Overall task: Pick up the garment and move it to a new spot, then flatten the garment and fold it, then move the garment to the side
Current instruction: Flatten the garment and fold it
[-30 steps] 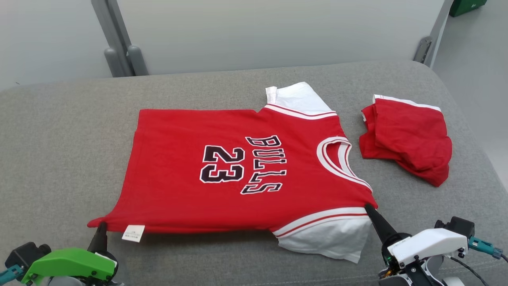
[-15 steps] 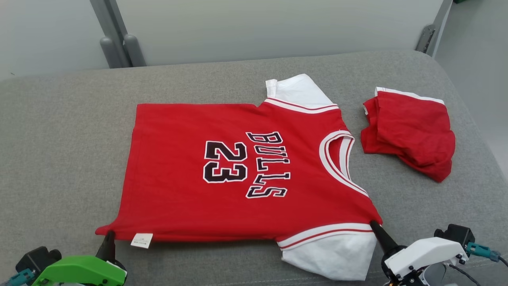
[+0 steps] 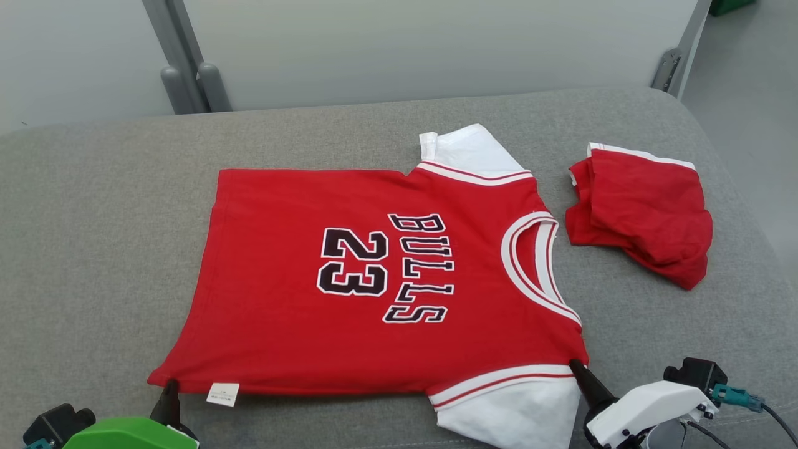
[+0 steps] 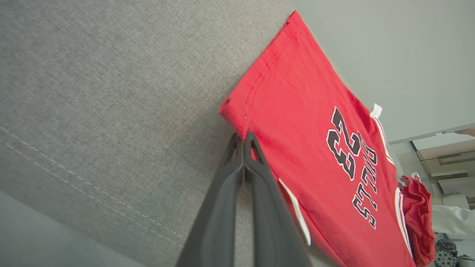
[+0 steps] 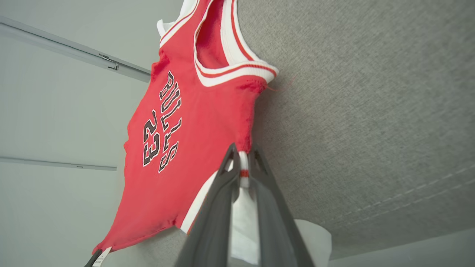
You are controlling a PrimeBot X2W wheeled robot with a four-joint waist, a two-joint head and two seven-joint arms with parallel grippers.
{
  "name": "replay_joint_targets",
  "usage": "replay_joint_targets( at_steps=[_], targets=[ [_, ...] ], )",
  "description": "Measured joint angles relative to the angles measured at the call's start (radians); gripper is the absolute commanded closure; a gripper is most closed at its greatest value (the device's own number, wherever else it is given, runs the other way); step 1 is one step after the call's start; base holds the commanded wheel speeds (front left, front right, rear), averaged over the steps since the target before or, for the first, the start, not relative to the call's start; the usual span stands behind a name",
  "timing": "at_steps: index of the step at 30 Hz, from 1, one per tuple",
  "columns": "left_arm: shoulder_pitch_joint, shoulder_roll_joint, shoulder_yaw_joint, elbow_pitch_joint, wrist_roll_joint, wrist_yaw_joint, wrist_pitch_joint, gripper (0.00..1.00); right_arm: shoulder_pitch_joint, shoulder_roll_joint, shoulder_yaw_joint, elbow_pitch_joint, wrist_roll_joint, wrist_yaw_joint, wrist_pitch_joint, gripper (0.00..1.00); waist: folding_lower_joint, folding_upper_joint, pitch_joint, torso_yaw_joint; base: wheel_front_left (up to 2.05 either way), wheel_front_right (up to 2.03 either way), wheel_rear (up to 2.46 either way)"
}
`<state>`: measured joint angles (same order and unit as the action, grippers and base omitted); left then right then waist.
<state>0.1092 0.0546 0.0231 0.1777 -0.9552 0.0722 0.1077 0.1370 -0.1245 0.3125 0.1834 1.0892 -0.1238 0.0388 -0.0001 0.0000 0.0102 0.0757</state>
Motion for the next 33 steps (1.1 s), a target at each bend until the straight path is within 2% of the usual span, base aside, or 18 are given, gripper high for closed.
replay_joint_targets(
  at_steps=[1,2,3,4,5,6,20,33],
  targets=[
    [0.001,0.0,0.0,-0.001,0.0,0.0,0.0,1.0,-0.004,-0.002,0.007,0.002,-0.008,0.0,0.0,0.68,0.0,0.0,-0.001,-0.001,0.0,0.0,0.0],
    [0.003,0.0,0.0,-0.002,0.0,0.002,0.0,1.0,-0.007,-0.003,0.012,0.003,-0.016,0.0,-0.003,0.5,0.0,0.0,-0.002,-0.001,0.0,0.0,0.0],
    [0.006,0.0,-0.001,-0.003,0.0,0.002,0.0,1.0,-0.009,-0.004,0.015,0.005,-0.022,0.0,-0.008,0.28,0.0,0.0,-0.003,-0.002,0.0,0.0,0.0],
    [0.009,0.0,-0.001,-0.005,0.0,0.003,0.0,1.0,-0.009,-0.006,0.019,0.007,-0.031,0.0,-0.012,0.12,0.0,0.0,-0.005,-0.003,0.0,0.0,0.0],
    [0.012,0.0,-0.002,-0.007,0.0,0.003,0.0,1.0,-0.009,-0.007,0.022,0.01,-0.039,0.0,-0.012,0.02,0.0,0.0,-0.005,-0.003,0.0,0.0,0.0],
    [0.016,0.0,-0.003,-0.009,0.0,0.004,0.0,1.0,-0.009,-0.007,0.025,0.013,-0.043,0.0,-0.014,0.0,0.0,0.0,-0.006,-0.004,0.0,0.0,0.0],
    [0.022,0.0,-0.018,-0.038,0.0,0.015,0.006,1.0,0.019,-0.007,0.067,0.055,-0.061,0.013,-0.031,0.0,0.0,0.0,0.005,-0.013,0.0,0.0,0.0],
    [0.023,-0.001,-0.033,-0.072,0.005,0.021,0.024,1.0,0.042,0.002,0.093,0.124,-0.074,0.045,-0.049,0.0,0.0,0.0,0.041,-0.01,0.0,0.0,0.0]
  ],
)
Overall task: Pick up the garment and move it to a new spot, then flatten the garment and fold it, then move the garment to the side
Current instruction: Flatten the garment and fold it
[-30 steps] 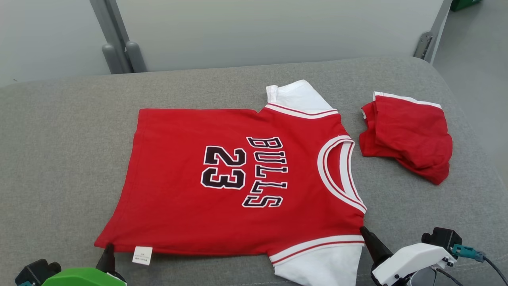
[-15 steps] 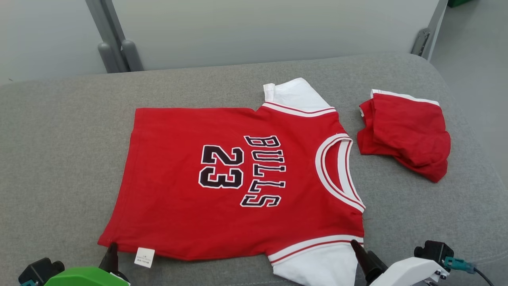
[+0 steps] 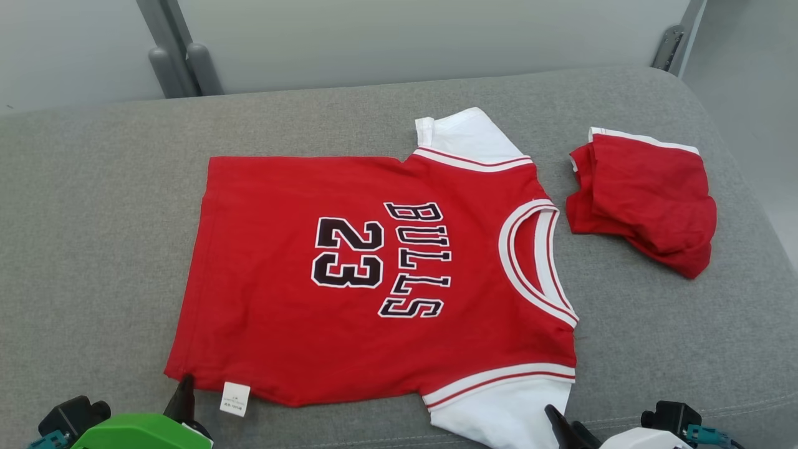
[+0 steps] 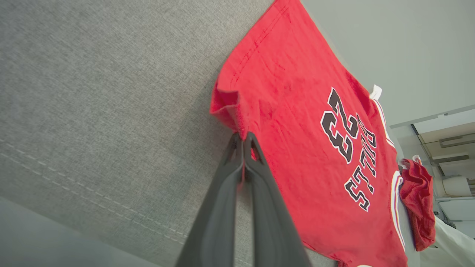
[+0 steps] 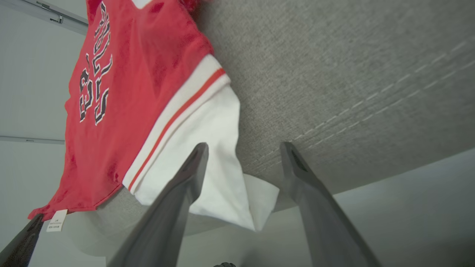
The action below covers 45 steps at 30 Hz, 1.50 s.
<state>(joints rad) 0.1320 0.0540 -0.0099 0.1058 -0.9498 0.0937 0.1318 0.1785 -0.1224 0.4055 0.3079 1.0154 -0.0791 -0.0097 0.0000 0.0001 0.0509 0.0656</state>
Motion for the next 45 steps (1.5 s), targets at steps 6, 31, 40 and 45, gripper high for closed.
replay_joint_targets(
  at_steps=[6,31,40,45],
  targets=[
    [-0.003,0.0,-0.01,-0.001,0.022,0.002,0.0,1.0,-0.037,0.019,0.039,0.039,-0.024,0.023,0.0,0.19,0.0,0.0,0.011,0.015,0.0,0.0,0.0],
    [-0.002,0.0,0.026,-0.027,0.021,0.012,0.0,1.0,-0.005,0.056,0.03,-0.072,0.157,0.136,0.047,1.0,0.0,0.0,-0.023,0.007,0.0,0.0,0.0],
    [0.006,0.002,0.051,-0.055,0.021,0.013,0.0,1.0,0.066,0.062,0.031,-0.262,0.32,0.15,0.13,1.0,0.0,0.0,-0.015,-0.016,0.0,0.0,0.0],
    [0.007,0.004,0.049,-0.068,0.022,0.014,0.01,1.0,0.066,0.064,-0.018,-0.332,0.374,0.14,0.134,1.0,0.0,0.0,0.001,-0.021,0.0,0.0,0.0]
  ],
)
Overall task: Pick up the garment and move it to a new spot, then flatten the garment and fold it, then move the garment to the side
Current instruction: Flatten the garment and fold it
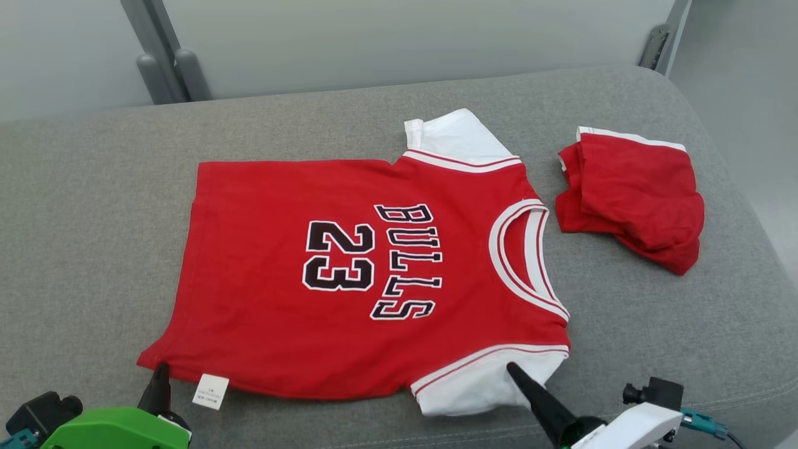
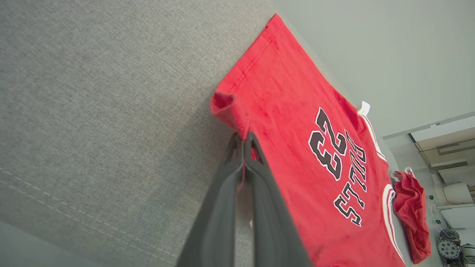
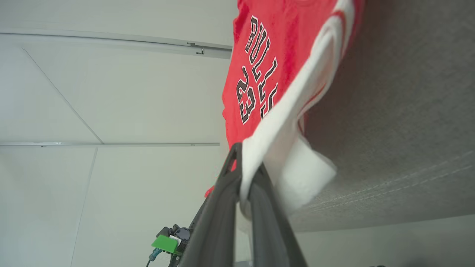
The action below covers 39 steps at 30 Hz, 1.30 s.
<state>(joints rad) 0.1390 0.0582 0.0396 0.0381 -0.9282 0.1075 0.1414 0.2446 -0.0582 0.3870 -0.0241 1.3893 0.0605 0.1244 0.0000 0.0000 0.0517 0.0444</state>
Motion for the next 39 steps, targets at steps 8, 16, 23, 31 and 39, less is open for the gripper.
replay_joint_targets(
  at_steps=[8,16,23,31,39],
  targets=[
    [-0.012,0.049,-0.005,-0.025,0.018,0.008,0.036,1.0,-0.037,0.004,-0.068,-0.09,0.092,-0.063,0.007,1.0,0.0,0.0,0.034,0.0,0.0,0.0,0.0],
    [-0.1,0.095,-0.015,-0.028,0.033,0.009,0.108,1.0,-0.106,0.006,-0.106,-0.086,0.11,-0.161,0.009,1.0,0.0,0.0,0.088,0.003,0.0,0.0,0.0],
    [-0.19,0.117,-0.026,-0.034,0.044,0.012,0.147,1.0,-0.199,0.006,-0.096,-0.07,0.116,-0.17,0.019,1.0,0.0,0.0,0.144,0.002,0.0,0.0,0.0],
    [-0.257,0.116,-0.036,-0.01,0.065,0.012,0.175,1.0,-0.268,0.006,-0.104,-0.035,0.116,-0.184,0.019,1.0,0.0,0.0,0.191,-0.012,0.0,0.0,0.0],
    [-0.31,0.114,-0.04,0.025,0.074,0.017,0.194,0.99,-0.324,0.006,-0.115,0.013,0.104,-0.186,0.017,0.96,0.0001,0.0,0.23,-0.023,0.0,0.0,0.0]
  ],
)
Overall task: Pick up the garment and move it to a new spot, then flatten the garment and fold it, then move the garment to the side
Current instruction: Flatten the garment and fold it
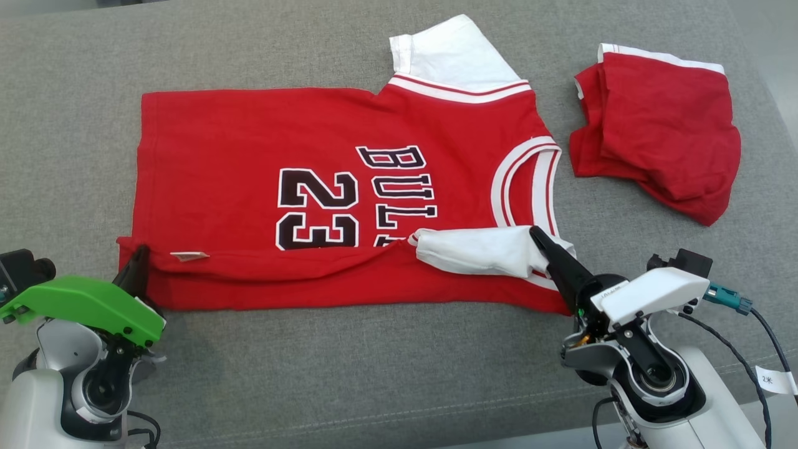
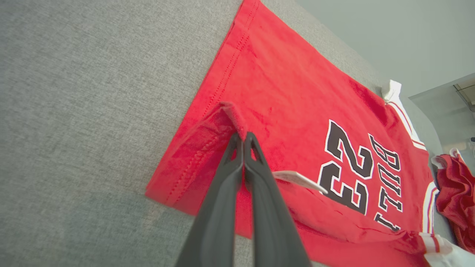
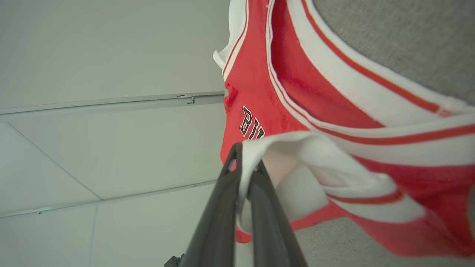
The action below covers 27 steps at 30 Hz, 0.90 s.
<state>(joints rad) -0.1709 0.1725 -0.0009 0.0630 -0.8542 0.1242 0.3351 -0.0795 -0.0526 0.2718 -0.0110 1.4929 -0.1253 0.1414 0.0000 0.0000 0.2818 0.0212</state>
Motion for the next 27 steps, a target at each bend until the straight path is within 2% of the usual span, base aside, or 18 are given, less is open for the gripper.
replay_joint_targets(
  at_steps=[2,4,7,9,10,12,13,14,15,18,19,27],
  targets=[
    [-0.012,-0.001,0.0,0.011,0.002,0.0,0.003,0.91,-0.014,0.0,0.0,0.016,-0.006,0.0,-0.001,0.89,0.0,0.0,0.007,0.0,0.0,0.0,0.0],
    [-0.021,-0.002,0.0,0.024,0.005,0.0,0.005,0.9,-0.026,0.0,0.0,0.028,-0.007,0.0,-0.001,0.89,0.0,0.0,0.011,0.0,0.0,0.0,0.0],
    [-0.028,-0.002,0.001,0.035,0.007,0.0,0.008,0.84,-0.043,0.0,0.0,0.042,-0.008,-0.001,-0.001,0.8,0.0,0.0,0.014,0.0,0.0,0.0,0.0],
    [-0.04,-0.003,0.003,0.046,0.009,0.0,0.009,0.69,-0.048,0.0,0.0,0.054,-0.013,-0.001,-0.005,0.65,0.0,0.0,0.016,0.0,0.0,0.0,0.0],
    [-0.044,-0.002,0.003,0.052,0.011,0.0,0.01,0.61,-0.051,-0.001,0.0,0.06,-0.016,-0.001,-0.006,0.62,0.0,0.0,0.017,0.0,0.0,0.0,0.0],
    [-0.045,-0.003,0.003,0.063,0.015,0.0,0.016,0.54,-0.057,-0.001,0.0,0.071,-0.016,-0.001,-0.01,0.57,0.0,0.0,0.018,-0.001,0.0,0.0,0.0],
    [-0.045,-0.003,0.004,0.067,0.015,0.0,0.016,0.44,-0.06,0.0,0.0,0.077,-0.017,-0.001,-0.011,0.52,0.0,0.0,0.018,-0.002,0.0,0.0,0.0],
    [-0.046,-0.003,0.004,0.07,0.015,0.0,0.016,0.24,-0.061,0.0,-0.002,0.082,-0.018,-0.001,-0.018,0.46,0.0,0.0,0.018,-0.003,0.0,0.0,0.0],
    [-0.046,-0.003,0.004,0.073,0.016,0.0,0.016,0.19,-0.062,0.0,-0.007,0.086,-0.019,-0.001,-0.02,0.38,0.0,0.0,0.019,-0.004,0.0,0.0,0.0],
    [-0.049,-0.006,0.004,0.086,0.016,0.0,0.016,0.12,-0.07,-0.001,-0.019,0.1,-0.02,-0.001,-0.035,0.04,0.0,0.0,0.019,-0.006,0.0,0.0,0.0],
    [-0.051,-0.006,0.004,0.087,0.016,0.0,0.016,0.12,-0.074,-0.001,-0.021,0.104,-0.02,-0.001,-0.036,0.0,0.0,0.0,0.018,-0.007,0.0,0.0,0.0],
    [-0.063,-0.018,0.005,0.101,0.022,0.0,0.016,0.13,-0.099,-0.001,-0.025,0.128,-0.02,-0.001,-0.046,0.0,0.0,0.0,0.019,-0.01,0.0,0.0,0.0]
  ],
)
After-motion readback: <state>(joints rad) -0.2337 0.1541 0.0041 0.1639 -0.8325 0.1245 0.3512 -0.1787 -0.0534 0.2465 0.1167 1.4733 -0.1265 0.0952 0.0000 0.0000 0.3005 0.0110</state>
